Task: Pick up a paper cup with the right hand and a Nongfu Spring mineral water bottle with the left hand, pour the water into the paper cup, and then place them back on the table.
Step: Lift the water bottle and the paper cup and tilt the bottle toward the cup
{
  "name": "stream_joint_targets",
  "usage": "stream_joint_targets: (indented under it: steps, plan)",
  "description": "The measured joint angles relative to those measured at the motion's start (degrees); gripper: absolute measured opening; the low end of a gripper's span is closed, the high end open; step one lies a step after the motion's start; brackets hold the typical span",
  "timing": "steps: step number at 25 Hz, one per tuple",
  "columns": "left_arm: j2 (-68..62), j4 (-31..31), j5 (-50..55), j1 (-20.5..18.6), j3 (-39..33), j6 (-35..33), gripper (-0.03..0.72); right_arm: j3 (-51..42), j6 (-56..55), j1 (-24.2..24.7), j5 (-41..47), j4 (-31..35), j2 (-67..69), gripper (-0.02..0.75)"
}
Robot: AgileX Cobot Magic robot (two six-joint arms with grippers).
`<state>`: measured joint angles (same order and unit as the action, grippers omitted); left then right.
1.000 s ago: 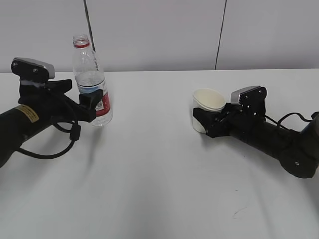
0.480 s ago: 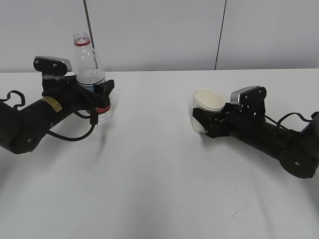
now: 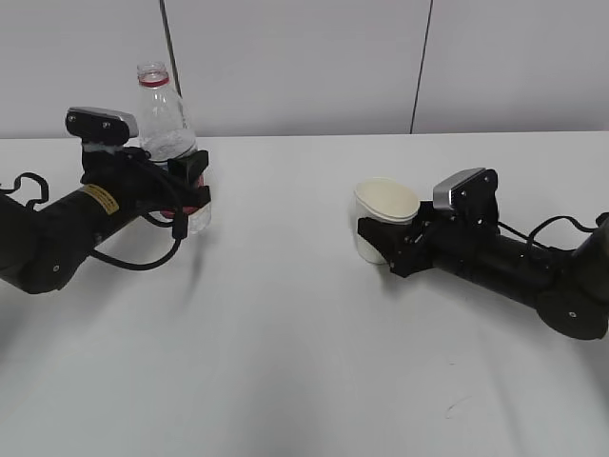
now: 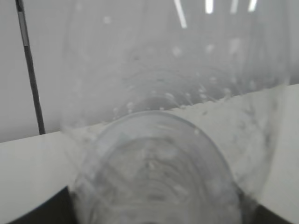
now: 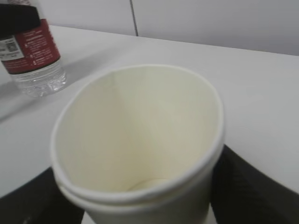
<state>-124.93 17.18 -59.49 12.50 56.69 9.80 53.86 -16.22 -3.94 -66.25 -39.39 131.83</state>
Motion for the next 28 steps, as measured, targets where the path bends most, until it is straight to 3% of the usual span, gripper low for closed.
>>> stream_joint_targets:
  steps: [9,17,28]
  plan:
    - [3.6,7.9,4.7,0.0,0.0,-4.8,0.323,0.2,-0.8,-1.6,-0.8,-9.5,0.0,0.523]
    - [9.4,11.8,14.1,0.0,-0.2,-15.8,0.323,0.3,-2.3,-7.7,-0.9,-12.3,-0.3,0.523]
    - [14.2,12.6,21.7,3.2,-0.3,-30.4,0.323,3.9,-11.8,-9.7,1.1,-18.8,-3.0,0.523]
